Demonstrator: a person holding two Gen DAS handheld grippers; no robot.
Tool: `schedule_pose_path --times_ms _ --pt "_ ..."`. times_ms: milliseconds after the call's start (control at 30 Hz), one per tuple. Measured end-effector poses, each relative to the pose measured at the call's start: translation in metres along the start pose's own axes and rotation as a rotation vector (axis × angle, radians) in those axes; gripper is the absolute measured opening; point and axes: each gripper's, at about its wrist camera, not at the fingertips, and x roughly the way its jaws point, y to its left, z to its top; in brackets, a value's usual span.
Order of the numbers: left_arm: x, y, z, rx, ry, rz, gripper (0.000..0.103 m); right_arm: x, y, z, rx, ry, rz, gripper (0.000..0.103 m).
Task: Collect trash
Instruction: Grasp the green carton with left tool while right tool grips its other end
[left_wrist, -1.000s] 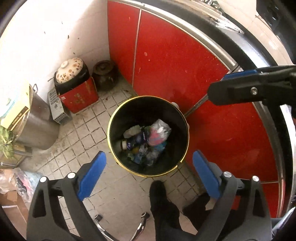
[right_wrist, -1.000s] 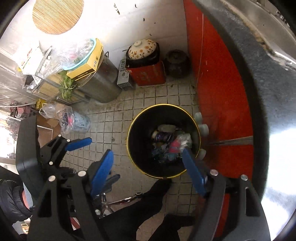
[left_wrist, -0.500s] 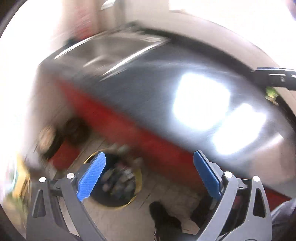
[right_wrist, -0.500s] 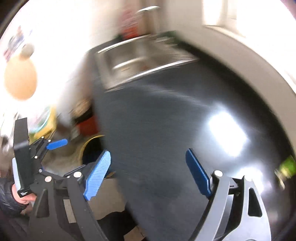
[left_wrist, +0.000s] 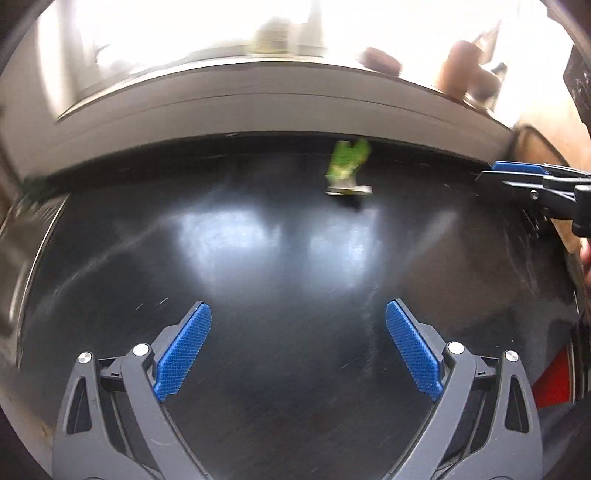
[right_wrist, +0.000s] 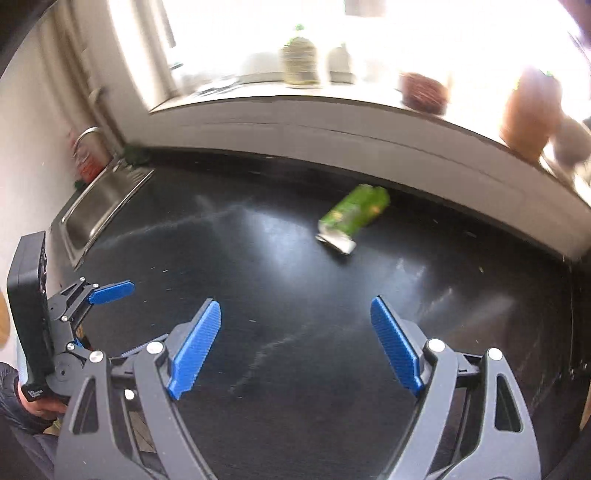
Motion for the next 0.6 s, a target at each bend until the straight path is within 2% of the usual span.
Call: schedule_pose_path --times_ms 100,267,433,600 --pt "0.019 -0.022 0.013 0.041 0.021 -0.011 0.093 0.003 -0.029 -0.003 0.039 0.005 0.011 0.081" --pt "0.049 -0.035 0.038 0.049 0.036 -0.022 0.093 0.023 -0.06 0.01 0.075 0.031 0.047 0.081" --pt "0.085 -0.045 0.069 0.064 0.031 -0.027 0.093 0.064 -0.092 0.046 0.105 0.063 0.097 0.081" --pt "0.134 -0.056 0.107 0.098 0.012 -0.033 0.093 0.122 -0.125 0.086 0.196 0.111 0.15 0.081"
